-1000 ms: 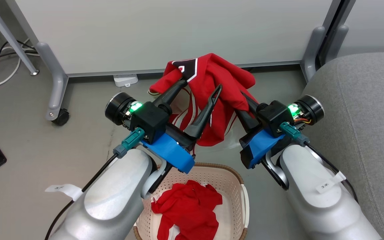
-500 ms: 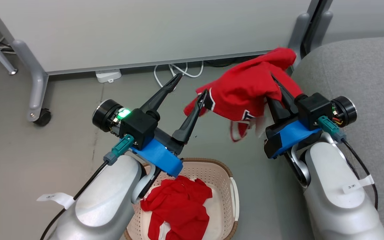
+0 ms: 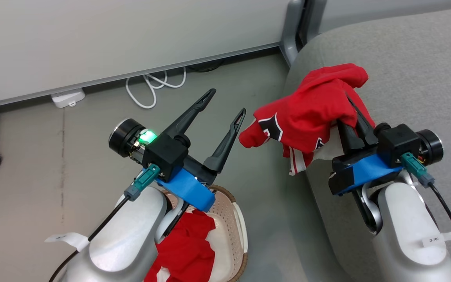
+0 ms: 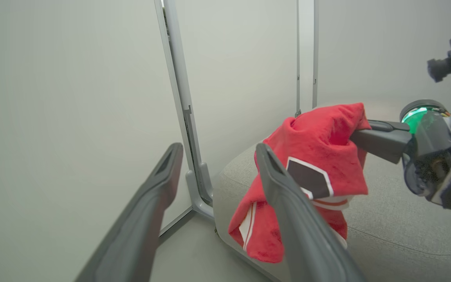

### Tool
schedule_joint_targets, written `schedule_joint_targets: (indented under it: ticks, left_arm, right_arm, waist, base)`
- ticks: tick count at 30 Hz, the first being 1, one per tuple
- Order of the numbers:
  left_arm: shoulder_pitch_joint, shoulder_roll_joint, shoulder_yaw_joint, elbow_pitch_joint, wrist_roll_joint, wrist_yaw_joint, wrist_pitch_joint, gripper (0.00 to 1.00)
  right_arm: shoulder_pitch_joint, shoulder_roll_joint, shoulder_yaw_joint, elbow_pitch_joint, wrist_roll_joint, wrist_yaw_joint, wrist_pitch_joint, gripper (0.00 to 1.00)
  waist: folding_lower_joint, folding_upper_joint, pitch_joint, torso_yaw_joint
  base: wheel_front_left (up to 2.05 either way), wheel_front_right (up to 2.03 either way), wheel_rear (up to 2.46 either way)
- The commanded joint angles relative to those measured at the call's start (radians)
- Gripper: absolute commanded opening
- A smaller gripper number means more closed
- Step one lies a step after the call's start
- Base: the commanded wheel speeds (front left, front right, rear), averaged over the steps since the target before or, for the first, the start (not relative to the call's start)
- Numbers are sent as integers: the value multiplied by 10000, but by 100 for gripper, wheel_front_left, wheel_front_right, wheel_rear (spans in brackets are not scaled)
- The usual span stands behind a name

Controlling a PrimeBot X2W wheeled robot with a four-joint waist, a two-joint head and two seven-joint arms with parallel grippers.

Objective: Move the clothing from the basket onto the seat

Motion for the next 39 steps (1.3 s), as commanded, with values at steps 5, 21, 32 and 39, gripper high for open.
schedule_joint_targets:
  ticks: [5,21,32,39]
  left_arm:
    - [150,-35,-284,-48,-34,-8,-29,100]
    - [-141,-116,-975,82,-211,-11,-29,100]
    - [-319,31,-793,-2,-63,-11,-29,100]
    - [-657,287,-548,-263,258,-11,-29,100]
  right_arm:
    - [577,3,-392,-493,-41,3,-10,0]
    - [1915,4,-1206,-1580,386,5,-10,0]
    - [1666,3,-1032,-1958,466,5,-10,0]
    - [-261,-178,-1660,-2260,235,3,-10,0]
  waist:
    - [0,0,63,-799]
    - [0,0,458,-2115]
    - [0,0,697,-2369]
    - [0,0,1553,-2138]
  base:
    - [0,0,0]
    - [0,0,0]
    - [0,0,0]
    - [0,0,0]
